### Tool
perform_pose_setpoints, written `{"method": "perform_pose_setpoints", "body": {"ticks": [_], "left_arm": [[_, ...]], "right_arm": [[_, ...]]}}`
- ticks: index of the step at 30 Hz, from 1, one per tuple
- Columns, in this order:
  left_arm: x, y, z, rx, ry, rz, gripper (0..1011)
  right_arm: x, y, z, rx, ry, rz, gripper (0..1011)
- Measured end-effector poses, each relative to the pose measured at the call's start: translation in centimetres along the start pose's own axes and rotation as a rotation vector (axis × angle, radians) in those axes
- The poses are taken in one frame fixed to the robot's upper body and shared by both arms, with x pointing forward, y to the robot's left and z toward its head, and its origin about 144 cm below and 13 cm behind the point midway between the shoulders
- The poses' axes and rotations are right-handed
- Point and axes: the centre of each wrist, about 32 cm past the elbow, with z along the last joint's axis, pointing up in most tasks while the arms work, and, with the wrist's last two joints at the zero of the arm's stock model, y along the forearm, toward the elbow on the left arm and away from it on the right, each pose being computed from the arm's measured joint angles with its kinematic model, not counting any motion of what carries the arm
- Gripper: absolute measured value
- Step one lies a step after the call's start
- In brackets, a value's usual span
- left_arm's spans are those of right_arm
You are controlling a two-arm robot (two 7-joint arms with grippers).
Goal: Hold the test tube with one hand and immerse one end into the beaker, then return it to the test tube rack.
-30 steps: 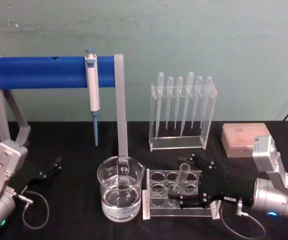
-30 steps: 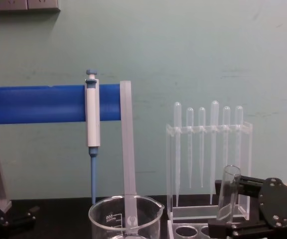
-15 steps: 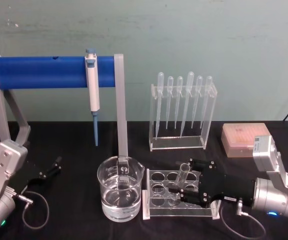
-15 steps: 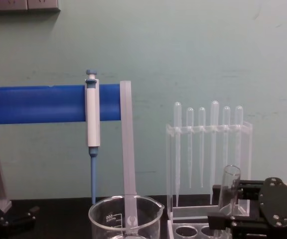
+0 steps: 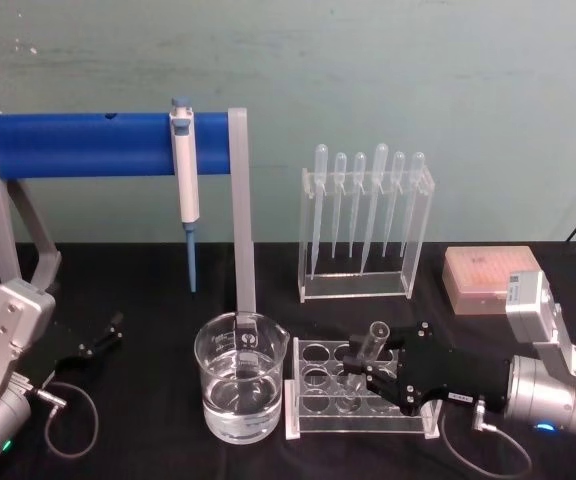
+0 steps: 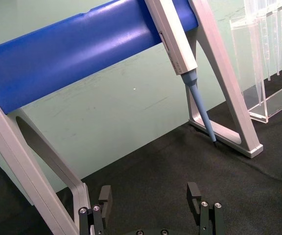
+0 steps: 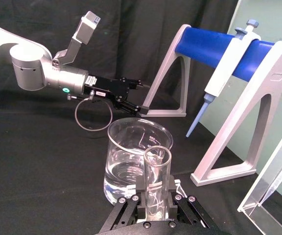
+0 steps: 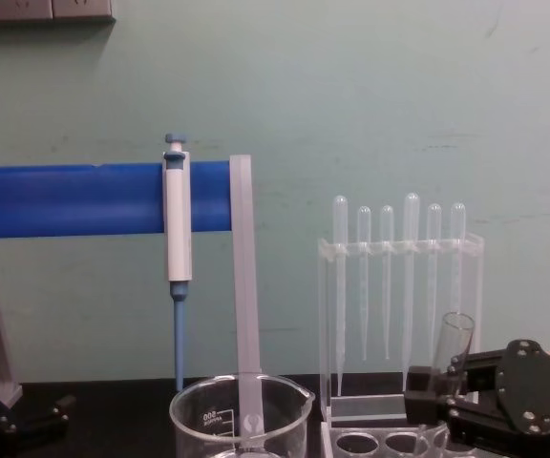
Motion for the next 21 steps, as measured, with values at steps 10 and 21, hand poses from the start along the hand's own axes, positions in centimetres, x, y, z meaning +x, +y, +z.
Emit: {"method": "perform_pose_setpoints", "body": {"ticks": [10,21], "left_arm": [[0.0,0.0,0.0,0.000,0.000,0.000,1000],[0.0,0.0,0.0,0.000,0.000,0.000,1000]], "right_arm": [[0.0,0.0,0.0,0.000,0.000,0.000,226],[0.4,-0.1,1.2,-0.007,-0.001,-0.010,225]]}}
